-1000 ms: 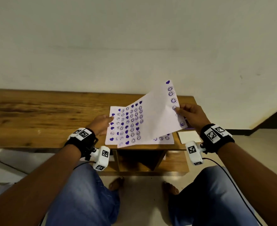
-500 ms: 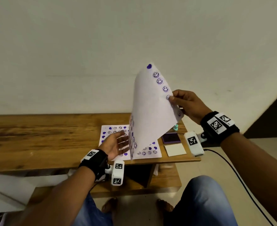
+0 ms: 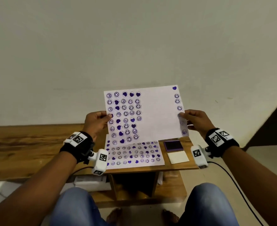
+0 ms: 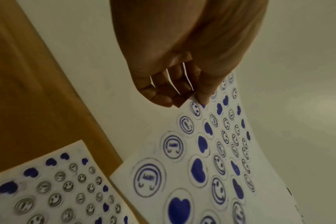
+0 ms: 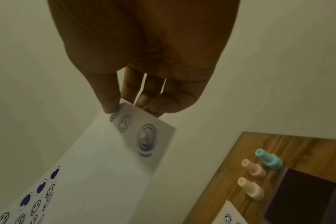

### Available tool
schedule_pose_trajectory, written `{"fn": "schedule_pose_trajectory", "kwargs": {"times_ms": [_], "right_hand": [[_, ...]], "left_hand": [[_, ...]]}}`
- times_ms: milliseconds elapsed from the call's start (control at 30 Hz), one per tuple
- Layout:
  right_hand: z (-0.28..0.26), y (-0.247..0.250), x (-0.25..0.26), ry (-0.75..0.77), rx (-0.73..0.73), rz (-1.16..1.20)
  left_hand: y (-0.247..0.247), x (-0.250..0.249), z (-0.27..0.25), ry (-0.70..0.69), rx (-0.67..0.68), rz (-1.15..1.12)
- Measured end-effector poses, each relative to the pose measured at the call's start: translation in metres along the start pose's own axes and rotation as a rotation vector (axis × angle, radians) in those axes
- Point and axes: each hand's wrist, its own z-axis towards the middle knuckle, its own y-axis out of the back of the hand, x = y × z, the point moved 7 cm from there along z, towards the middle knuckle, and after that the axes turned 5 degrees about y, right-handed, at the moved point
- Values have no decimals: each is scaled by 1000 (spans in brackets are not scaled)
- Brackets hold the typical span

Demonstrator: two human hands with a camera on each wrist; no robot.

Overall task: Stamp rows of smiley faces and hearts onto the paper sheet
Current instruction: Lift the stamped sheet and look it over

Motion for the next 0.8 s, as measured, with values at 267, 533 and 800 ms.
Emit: {"fn": "schedule_pose_trajectory", "kwargs": {"times_ms": [267, 533, 800], "right_hand": [[13, -11, 23, 39, -29, 57], [39, -13, 49, 162, -115, -67], [69, -4, 82, 267, -205, -242]], "left_hand": [[16, -51, 7, -75, -27, 35], [20, -79, 31, -57, -86, 79], [17, -97, 51, 0, -98, 111]]}}
